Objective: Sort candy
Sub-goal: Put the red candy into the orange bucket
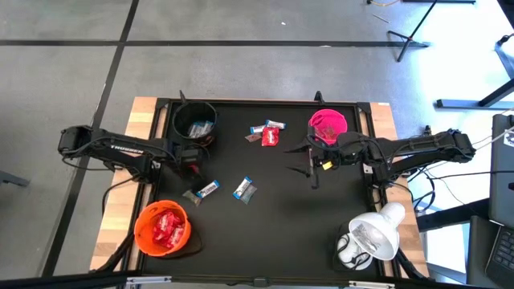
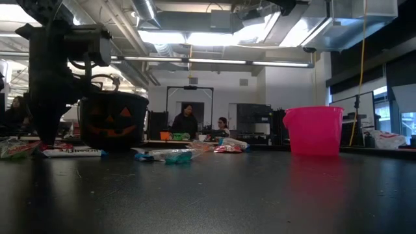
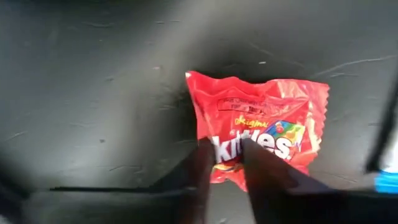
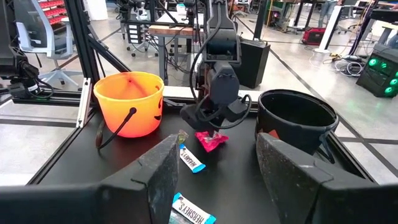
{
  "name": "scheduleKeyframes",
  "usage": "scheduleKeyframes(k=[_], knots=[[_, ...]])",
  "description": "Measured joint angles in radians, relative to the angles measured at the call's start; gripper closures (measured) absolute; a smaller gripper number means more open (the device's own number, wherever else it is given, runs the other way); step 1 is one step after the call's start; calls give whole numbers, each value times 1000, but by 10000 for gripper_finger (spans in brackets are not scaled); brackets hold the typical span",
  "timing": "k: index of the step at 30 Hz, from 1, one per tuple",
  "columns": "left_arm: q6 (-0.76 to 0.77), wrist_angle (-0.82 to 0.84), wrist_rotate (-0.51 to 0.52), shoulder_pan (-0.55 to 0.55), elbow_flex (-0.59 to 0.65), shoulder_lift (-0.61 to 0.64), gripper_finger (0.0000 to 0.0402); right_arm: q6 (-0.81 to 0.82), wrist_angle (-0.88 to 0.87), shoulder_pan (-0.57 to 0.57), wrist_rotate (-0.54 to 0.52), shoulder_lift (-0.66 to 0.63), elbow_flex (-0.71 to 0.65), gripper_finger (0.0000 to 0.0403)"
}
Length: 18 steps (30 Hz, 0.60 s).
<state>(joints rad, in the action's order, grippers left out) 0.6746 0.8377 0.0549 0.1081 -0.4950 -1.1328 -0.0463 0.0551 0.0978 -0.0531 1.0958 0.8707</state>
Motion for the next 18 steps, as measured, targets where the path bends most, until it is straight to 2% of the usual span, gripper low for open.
scheduleKeyframes(k=[3,10,14,18], knots=[[-27,-28,-35,0,-1,1,389,0,-1,0,-7,0,0,190],[-55,19,-74,-1,-54,28,401,14,-6,0,-7,0,0,190],[-91,166,-63,-15,-204,78,401,14,-5,0,-7,0,0,190],[-96,355,10,-54,-451,143,401,15,-5,0,-7,0,0,190]])
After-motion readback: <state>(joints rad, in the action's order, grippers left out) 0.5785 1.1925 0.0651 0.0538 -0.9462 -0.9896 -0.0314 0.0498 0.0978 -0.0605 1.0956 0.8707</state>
